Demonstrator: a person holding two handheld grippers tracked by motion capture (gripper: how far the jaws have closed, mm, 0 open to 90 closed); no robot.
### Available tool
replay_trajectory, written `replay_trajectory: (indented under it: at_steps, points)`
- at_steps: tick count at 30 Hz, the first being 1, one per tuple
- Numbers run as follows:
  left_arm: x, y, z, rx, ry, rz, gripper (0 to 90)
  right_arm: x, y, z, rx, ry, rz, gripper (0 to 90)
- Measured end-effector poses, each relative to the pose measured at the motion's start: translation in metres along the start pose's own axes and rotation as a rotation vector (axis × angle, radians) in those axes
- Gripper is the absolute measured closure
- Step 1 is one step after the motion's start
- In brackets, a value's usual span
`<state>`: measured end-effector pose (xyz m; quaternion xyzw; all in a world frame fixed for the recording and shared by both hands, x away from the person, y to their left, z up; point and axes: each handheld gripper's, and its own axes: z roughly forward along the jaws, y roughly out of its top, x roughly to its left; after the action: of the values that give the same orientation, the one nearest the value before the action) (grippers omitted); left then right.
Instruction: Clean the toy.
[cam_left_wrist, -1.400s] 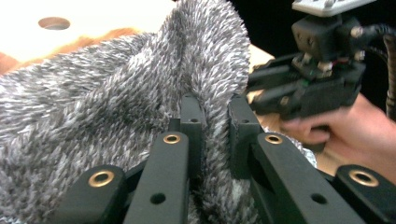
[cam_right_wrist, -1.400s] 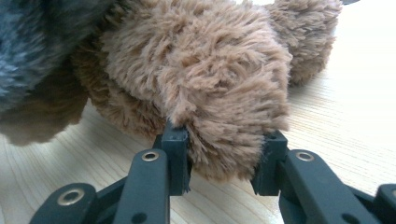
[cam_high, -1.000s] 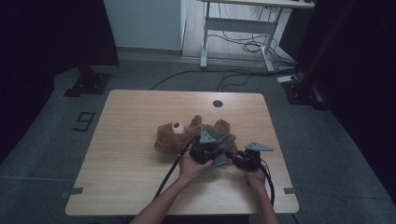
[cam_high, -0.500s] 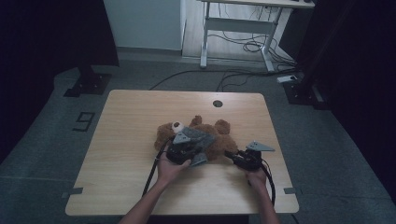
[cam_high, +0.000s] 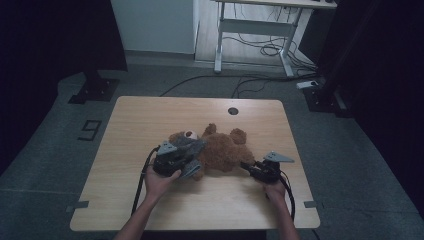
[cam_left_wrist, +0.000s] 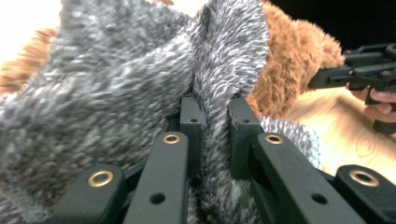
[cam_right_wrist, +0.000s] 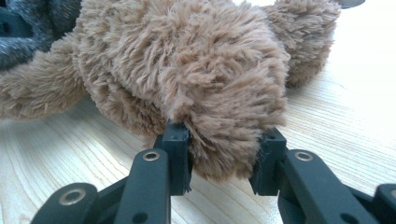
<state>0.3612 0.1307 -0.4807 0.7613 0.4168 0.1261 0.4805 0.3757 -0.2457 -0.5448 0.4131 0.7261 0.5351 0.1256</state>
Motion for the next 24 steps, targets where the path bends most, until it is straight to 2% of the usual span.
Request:
replay_trajectory:
  at_steps: [2,3,4,6,7,8,10,11,14,18,20,21,22,24]
  points:
    - [-0.002,0.010,0.000,0.006,0.015,0.051,78.9,0.000,0.000,0.000,0.000,0.000,0.000,65.3]
    - [-0.004,0.028,-0.001,-0.012,0.037,0.085,78.9,0.000,0.000,0.000,0.000,-0.001,0.001,65.4]
    - [-0.004,0.028,-0.001,-0.012,0.037,0.085,78.9,0.000,0.000,0.000,0.000,-0.001,0.001,65.4]
    - [-0.005,0.048,0.001,-0.030,0.052,0.112,78.8,0.000,0.000,0.000,0.000,-0.004,0.001,65.4]
    - [-0.001,0.065,0.009,-0.019,0.055,0.109,78.8,0.000,-0.001,-0.001,0.000,-0.004,0.000,65.3]
    - [-0.001,0.065,0.009,-0.019,0.055,0.109,78.8,0.000,-0.001,-0.001,0.000,-0.004,0.000,65.3]
    - [0.008,0.076,0.020,0.007,0.061,0.079,78.8,0.000,-0.001,-0.001,-0.001,-0.006,0.001,65.3]
    - [0.017,0.077,0.030,0.049,0.070,0.061,78.7,0.000,-0.001,0.000,-0.001,-0.007,-0.003,65.3]
    - [0.023,0.072,0.035,0.051,0.059,0.047,78.8,0.001,0.000,0.000,0.008,-0.012,0.000,65.4]
    - [0.026,0.064,0.026,0.032,0.062,0.046,78.8,0.002,0.002,0.001,0.022,-0.018,0.001,65.5]
    - [0.029,0.060,0.015,0.037,0.114,0.057,78.8,0.002,0.001,0.002,0.027,-0.018,0.012,65.6]
    - [0.029,0.060,0.015,0.037,0.114,0.057,78.8,0.002,0.001,0.001,0.026,-0.021,0.011,65.6]
    - [0.033,0.058,0.011,0.045,0.132,0.059,78.8,0.002,0.001,0.001,0.029,-0.023,0.010,65.5]
    - [0.040,0.050,0.007,0.078,0.140,0.049,78.8,0.003,0.001,0.001,0.030,-0.023,0.011,65.6]
